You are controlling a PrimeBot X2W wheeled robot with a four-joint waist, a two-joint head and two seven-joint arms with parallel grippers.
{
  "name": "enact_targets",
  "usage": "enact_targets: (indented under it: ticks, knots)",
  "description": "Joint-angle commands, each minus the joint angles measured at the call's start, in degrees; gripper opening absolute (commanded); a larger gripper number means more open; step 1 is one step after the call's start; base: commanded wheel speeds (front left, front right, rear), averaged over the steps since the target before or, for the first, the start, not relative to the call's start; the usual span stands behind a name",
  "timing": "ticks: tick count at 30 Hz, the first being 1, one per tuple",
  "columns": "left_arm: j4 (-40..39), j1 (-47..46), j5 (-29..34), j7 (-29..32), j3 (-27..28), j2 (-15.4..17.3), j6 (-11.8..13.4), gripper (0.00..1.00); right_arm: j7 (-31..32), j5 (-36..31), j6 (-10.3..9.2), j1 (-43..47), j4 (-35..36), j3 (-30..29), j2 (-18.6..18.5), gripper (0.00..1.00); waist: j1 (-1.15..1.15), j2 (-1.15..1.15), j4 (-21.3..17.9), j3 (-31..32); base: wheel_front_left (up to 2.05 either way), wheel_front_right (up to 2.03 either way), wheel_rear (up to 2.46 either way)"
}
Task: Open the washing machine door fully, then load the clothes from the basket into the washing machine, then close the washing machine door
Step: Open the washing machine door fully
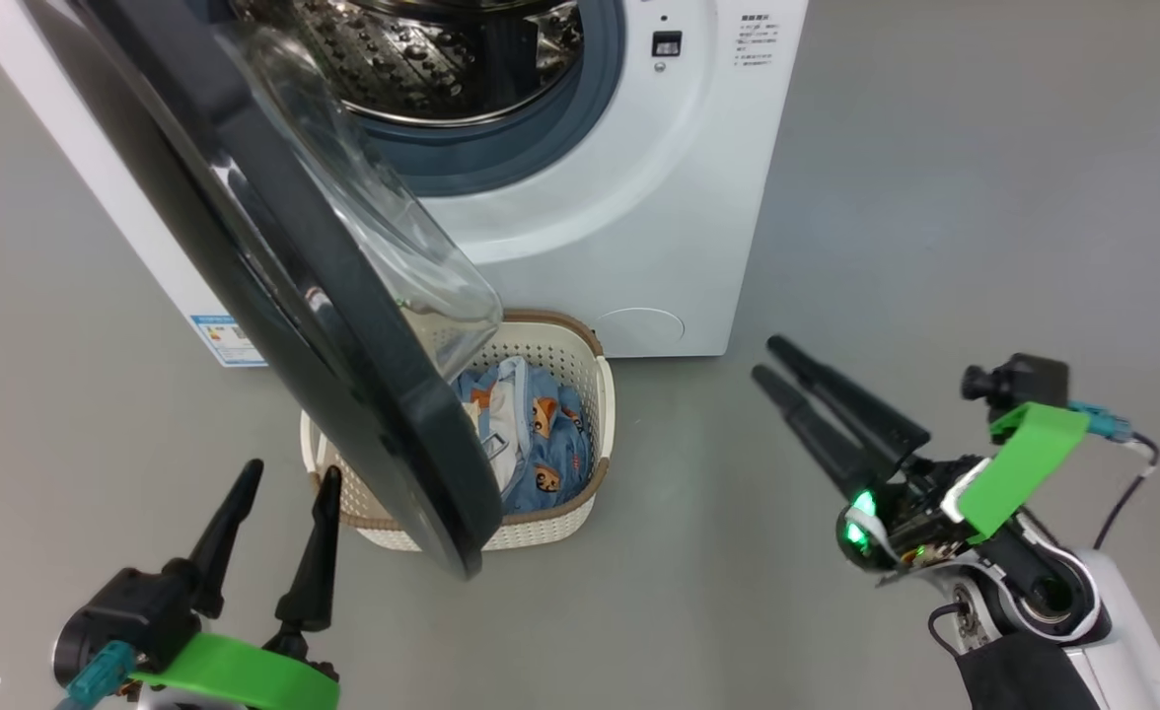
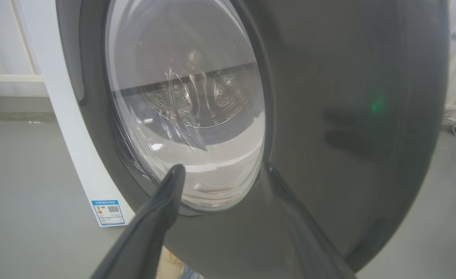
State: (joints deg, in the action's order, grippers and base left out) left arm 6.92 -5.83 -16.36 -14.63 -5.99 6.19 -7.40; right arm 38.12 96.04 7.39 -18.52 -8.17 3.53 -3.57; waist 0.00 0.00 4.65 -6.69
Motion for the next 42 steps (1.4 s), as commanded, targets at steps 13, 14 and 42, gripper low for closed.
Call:
enact_targets:
  ticks: [13, 14, 42]
  knots:
    - [-1.71, -0.95, -0.72, -0.37, 3.71, 1.01, -0.09, 1.0, -33.62, -26.92, 0.1, 1.28, 11.09, 6.55, -3.25, 1.0, 0.0, 0.0, -1.48, -0.51, 0.0, 0.0, 0.0]
    - [-1.72, -0.96, -0.71, -0.37, 3.71, 1.0, -0.09, 1.0, -36.42, -29.09, 0.1, 1.23, 10.61, 7.86, -4.3, 1.0, 0.0, 0.0, -1.53, -0.5, 0.0, 0.0, 0.0]
    - [-1.49, 0.7, 0.88, -0.37, 6.78, 0.2, -0.09, 1.0, -53.11, -81.35, 0.1, 14.62, 9.39, -1.05, -2.2, 1.0, 0.0, 0.0, -4.01, 1.07, 0.0, 0.0, 0.0]
